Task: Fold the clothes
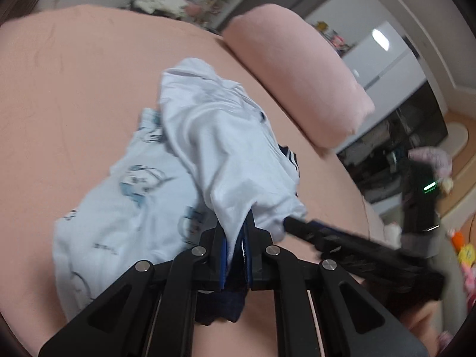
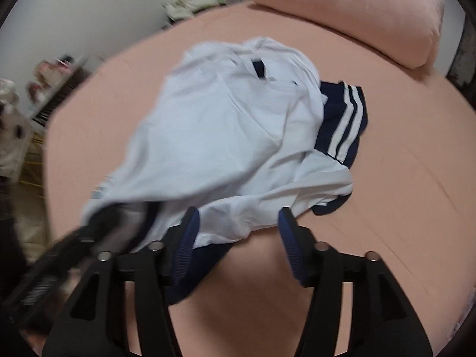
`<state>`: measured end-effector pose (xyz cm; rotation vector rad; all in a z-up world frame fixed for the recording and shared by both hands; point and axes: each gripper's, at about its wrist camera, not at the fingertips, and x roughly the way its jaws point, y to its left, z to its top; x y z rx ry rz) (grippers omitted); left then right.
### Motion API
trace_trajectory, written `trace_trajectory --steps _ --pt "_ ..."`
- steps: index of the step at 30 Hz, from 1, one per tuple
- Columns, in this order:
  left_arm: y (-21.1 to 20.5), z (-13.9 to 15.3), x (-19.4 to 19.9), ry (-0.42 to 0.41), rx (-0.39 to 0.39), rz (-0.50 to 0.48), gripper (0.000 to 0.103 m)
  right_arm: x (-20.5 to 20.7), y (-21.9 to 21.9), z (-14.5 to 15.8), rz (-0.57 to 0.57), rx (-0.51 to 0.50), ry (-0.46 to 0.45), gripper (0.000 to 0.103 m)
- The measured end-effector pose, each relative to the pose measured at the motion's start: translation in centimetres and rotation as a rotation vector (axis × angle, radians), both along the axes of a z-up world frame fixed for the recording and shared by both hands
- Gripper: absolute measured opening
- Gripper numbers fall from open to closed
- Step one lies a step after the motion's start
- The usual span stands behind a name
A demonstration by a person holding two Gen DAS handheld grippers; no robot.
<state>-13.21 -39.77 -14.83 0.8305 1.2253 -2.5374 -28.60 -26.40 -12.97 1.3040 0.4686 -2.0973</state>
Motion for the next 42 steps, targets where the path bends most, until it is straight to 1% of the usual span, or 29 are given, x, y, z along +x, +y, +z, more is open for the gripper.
trace_trajectory --steps 1,2,3,4,6,7,8,9,10,11,12,13,14,15,17,19,20,21,23,24,26,27,28,30,32,36,39,41,42 --pt "-0.2 -0.1 0.0 -0.008 0.001 0.012 0.010 -0.3 -0.4 -1.1 -0.030 0.036 -0.003 0.058" --pt "-0.4 -0.3 -0.1 -0.020 0.006 0.013 0.013 -0.6 -0.5 -2.0 -0.058 0.058 -0.011 0.058" --pt "-0.5 -0.6 -0.2 -0.032 0.014 0.009 0.022 -0.9 -0.5 -2.6 -0.085 0.070 -0.014 0.058" --pt "-0.4 -1.0 -0.4 -0.042 0.033 -0.005 0.028 -1.1 -0.5 -3.3 -0.120 0.079 -0.015 0.059" --pt "0.3 -1.6 -0.8 -0.051 0.070 -0.048 0.029 -1.5 -0.3 -4.6 -0.206 0.095 -0.020 0.061" --pt "0.6 -1.7 -1.1 -0.057 0.066 -0.061 0.029 -1.6 -0.2 -5.1 -0.233 0.084 -0.033 0.053" --pt "1.1 -1.7 -1.4 -0.063 0.053 -0.075 0.026 -1.6 -0.1 -5.5 -0.242 0.053 -0.059 0.043" --pt "1.5 -1.6 -1.7 -0.061 0.046 -0.098 0.018 -1.5 0.0 -5.8 -0.250 0.022 -0.084 0.031" --pt "1.8 -1.8 -2.0 -0.029 0.096 -0.150 0.013 -1.4 0.0 -5.9 -0.243 0.009 -0.085 0.022" --pt "2.2 -2.1 -2.3 0.014 0.170 -0.212 0.012 -1.0 -0.3 -5.7 -0.217 0.016 -0.058 0.020" --pt "2.4 -2.4 -2.5 0.034 0.218 -0.243 0.007 -0.6 -0.6 -5.4 -0.202 0.043 -0.010 0.019" --pt "2.8 -2.5 -2.7 0.033 0.229 -0.253 0.007 -0.3 -0.8 -5.0 -0.198 0.091 0.062 0.017" --pt "3.0 -2.6 -2.8 0.022 0.221 -0.253 0.007 0.0 -0.9 -4.7 -0.197 0.126 0.118 0.017" --pt "3.2 -2.6 -2.9 0.008 0.212 -0.249 0.007 0.0 -0.7 -4.5 -0.200 0.142 0.141 0.017" --pt "3.6 -2.6 -3.0 -0.004 0.198 -0.245 0.007 -0.7 0.5 -4.6 -0.223 0.153 0.136 0.014" --pt "3.7 -2.0 -2.8 0.026 0.194 -0.248 0.007 -1.1 2.1 -5.0 -0.245 0.169 0.143 0.012" --pt "3.6 -1.6 -2.6 0.039 0.173 -0.228 0.007 -1.2 2.8 -5.1 -0.254 0.168 0.139 0.012" --pt "3.4 -1.1 -2.3 0.049 0.147 -0.201 0.007 -1.1 3.6 -4.9 -0.257 0.144 0.125 0.012" --pt "2.3 -0.9 -1.5 0.073 0.145 -0.124 0.007 -0.1 5.5 -3.9 -0.252 0.074 0.103 0.012" --pt "1.7 -0.9 -1.1 0.085 0.149 -0.083 0.007 0.5 6.0 -3.3 -0.246 0.055 0.111 0.012" --pt "0.7 -1.4 -0.5 0.072 0.169 -0.021 0.007 1.3 6.4 -2.4 -0.235 0.009 0.095 0.012" --pt "0.4 -1.7 -0.5 0.050 0.181 -0.010 0.008 1.7 6.5 -1.9 -0.229 -0.015 0.080 0.015" --pt "0.3 -2.2 -0.6 0.024 0.197 -0.008 0.011 1.9 6.5 -1.6 -0.213 -0.054 0.046 0.032" --pt "-0.5 -3.0 -0.2 -0.002 0.220 -0.019 0.016 2.6 5.9 -1.4 -0.153 -0.152 -0.059 0.060" --pt "-0.7 -2.8 -0.5 -0.010 0.208 -0.022 0.016 3.9 4.2 -1.5 -0.078 -0.180 -0.101 0.060" --pt "-1.0 -2.9 -0.4 -0.019 0.209 -0.014 0.016 5.3 1.1 -3.4 -0.004 0.000 -0.010 0.060" --pt "-0.9 -3.4 -0.6 -0.025 0.217 -0.015 0.016 5.4 0.5 -4.8 -0.014 0.007 -0.027 0.060" --pt "-0.7 -3.6 -0.9 -0.028 0.216 -0.020 0.016 6.0 0.5 -4.8 -0.027 0.028 0.019 0.060" --pt "-0.6 -3.5 -1.0 -0.029 0.214 -0.022 0.016 6.2 0.8 -4.7 -0.056 0.043 0.046 0.060"
